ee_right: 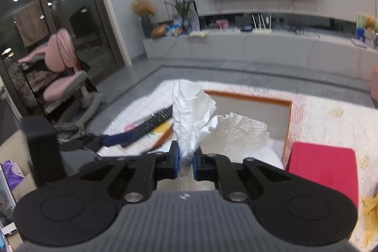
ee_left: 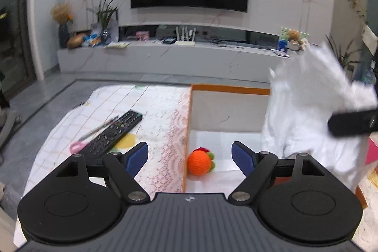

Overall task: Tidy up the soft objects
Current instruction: 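Open the left tool to drop the toy into the box while the right tool holds the tissue, then lower the white tissue into the box and open the right tool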

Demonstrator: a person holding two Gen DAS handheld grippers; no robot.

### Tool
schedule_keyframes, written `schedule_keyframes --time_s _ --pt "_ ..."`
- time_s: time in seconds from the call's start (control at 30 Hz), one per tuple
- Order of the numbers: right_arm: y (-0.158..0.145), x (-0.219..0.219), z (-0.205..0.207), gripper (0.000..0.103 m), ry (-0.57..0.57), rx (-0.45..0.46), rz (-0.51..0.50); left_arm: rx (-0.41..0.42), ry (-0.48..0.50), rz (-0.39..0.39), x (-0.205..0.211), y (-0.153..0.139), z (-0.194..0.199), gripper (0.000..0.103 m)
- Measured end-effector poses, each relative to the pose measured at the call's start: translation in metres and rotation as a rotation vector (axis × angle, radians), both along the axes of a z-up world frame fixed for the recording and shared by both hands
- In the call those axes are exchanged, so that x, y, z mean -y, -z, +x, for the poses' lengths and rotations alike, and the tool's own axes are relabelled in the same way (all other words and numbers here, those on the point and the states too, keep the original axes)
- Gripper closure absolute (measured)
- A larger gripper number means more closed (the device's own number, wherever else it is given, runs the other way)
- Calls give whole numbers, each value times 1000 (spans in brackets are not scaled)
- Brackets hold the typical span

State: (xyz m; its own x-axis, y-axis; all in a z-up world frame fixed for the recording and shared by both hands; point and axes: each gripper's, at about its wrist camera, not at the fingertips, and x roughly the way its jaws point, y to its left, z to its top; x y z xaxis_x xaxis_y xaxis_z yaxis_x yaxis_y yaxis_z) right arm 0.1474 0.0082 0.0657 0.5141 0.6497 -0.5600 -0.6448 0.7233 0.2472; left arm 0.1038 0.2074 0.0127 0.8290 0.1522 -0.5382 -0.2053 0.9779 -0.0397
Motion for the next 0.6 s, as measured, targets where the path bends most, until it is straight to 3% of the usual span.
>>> schedule_keyframes --time_s 0.13,0.37,0.6 --pt "25 -15 15 93 28 -75 -57 -9 -27 -56 -11 1 1 9" --pt "60 -31 24 90 -29 -218 -40 -6 -16 -86 -12 2 -1 9" --pt "81 -54 29 92 -15 -211 -183 -18 -17 -104 -11 6 4 9"
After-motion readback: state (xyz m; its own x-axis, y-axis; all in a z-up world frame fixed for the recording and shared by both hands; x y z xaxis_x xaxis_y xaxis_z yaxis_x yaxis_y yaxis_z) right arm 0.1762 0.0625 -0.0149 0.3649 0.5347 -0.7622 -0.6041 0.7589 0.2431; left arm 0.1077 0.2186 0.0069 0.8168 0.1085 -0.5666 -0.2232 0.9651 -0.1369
